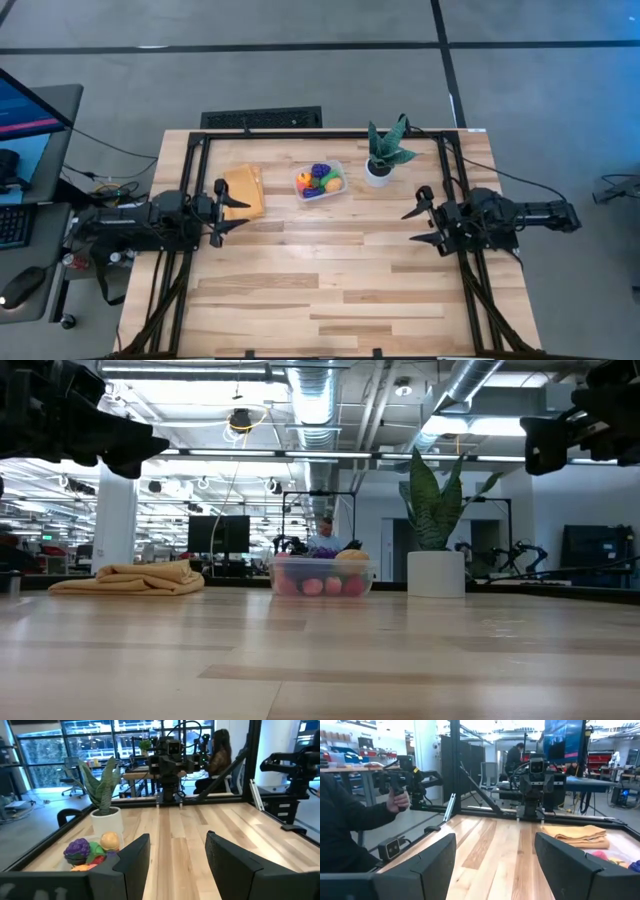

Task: Pick and placing Produce into tupperware
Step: Return to Home Position

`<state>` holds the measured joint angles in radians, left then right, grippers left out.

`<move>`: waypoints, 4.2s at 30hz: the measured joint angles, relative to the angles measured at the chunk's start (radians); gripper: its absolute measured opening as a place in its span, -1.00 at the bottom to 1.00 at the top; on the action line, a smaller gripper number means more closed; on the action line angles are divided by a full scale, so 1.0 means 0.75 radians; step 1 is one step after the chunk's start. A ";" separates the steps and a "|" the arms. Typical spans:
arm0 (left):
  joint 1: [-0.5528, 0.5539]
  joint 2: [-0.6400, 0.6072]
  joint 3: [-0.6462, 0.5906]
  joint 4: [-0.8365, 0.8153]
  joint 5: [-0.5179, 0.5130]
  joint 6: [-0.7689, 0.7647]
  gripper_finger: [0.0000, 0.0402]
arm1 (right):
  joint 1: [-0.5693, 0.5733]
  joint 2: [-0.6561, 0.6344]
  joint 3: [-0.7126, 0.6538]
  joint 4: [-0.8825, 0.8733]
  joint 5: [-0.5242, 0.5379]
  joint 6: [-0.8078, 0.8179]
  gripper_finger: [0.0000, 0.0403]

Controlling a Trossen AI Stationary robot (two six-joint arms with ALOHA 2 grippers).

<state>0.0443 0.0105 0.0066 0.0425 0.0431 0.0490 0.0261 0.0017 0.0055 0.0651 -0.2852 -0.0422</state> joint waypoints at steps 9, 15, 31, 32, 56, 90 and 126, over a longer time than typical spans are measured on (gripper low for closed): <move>-0.120 0.000 0.000 0.046 -0.107 0.044 -0.09 | 0.000 0.000 0.000 0.032 -0.002 0.000 0.31; -0.145 0.000 0.000 0.007 -0.181 0.073 -0.09 | 0.000 0.000 -0.001 0.007 -0.002 0.021 0.31; -0.145 0.000 0.000 0.005 -0.190 0.154 -0.09 | -0.002 0.001 -0.001 0.002 -0.078 0.028 0.31; -0.145 0.000 0.000 0.007 -0.201 0.154 -0.09 | -0.003 0.001 -0.001 0.001 -0.037 0.041 0.31; -0.144 0.033 0.000 0.009 -0.209 0.152 -0.09 | 0.134 0.131 0.002 -0.037 0.173 0.175 0.31; -0.145 0.033 0.000 0.015 -0.245 0.105 -0.09 | 0.113 0.041 0.042 -0.175 0.326 0.259 0.31; -0.145 0.033 0.000 0.014 -0.240 0.094 -0.09 | 0.127 0.160 0.041 -0.178 0.381 0.340 0.31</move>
<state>-0.0643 0.0349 0.0063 0.0528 -0.1371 0.1192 0.1217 0.1219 0.0360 -0.0681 0.0008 0.2127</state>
